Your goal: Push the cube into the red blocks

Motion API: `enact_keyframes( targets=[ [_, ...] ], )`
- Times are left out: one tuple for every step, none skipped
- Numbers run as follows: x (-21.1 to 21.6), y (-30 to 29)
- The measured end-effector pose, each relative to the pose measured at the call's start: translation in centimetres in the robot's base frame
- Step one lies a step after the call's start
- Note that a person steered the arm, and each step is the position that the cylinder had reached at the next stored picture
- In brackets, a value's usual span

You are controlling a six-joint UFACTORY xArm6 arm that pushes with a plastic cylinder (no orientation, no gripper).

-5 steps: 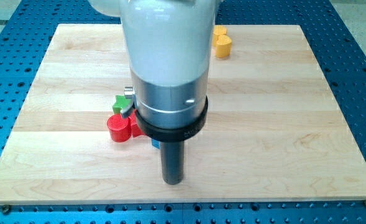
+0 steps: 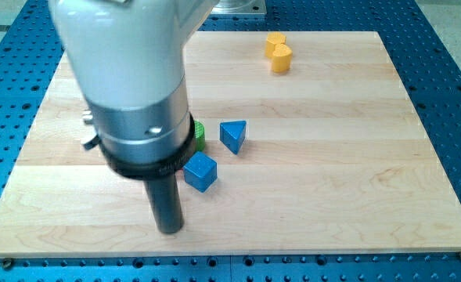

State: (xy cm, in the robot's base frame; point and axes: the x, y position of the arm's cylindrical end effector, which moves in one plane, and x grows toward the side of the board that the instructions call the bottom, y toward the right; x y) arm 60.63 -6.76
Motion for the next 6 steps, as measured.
enact_keyframes(
  targets=[
    [-0.3, 6.8],
    [-2.2, 5.7],
    [-2.8, 4.0],
    [-4.7, 8.9],
    [-8.4, 8.0],
    [-7.3, 4.1]
  ],
)
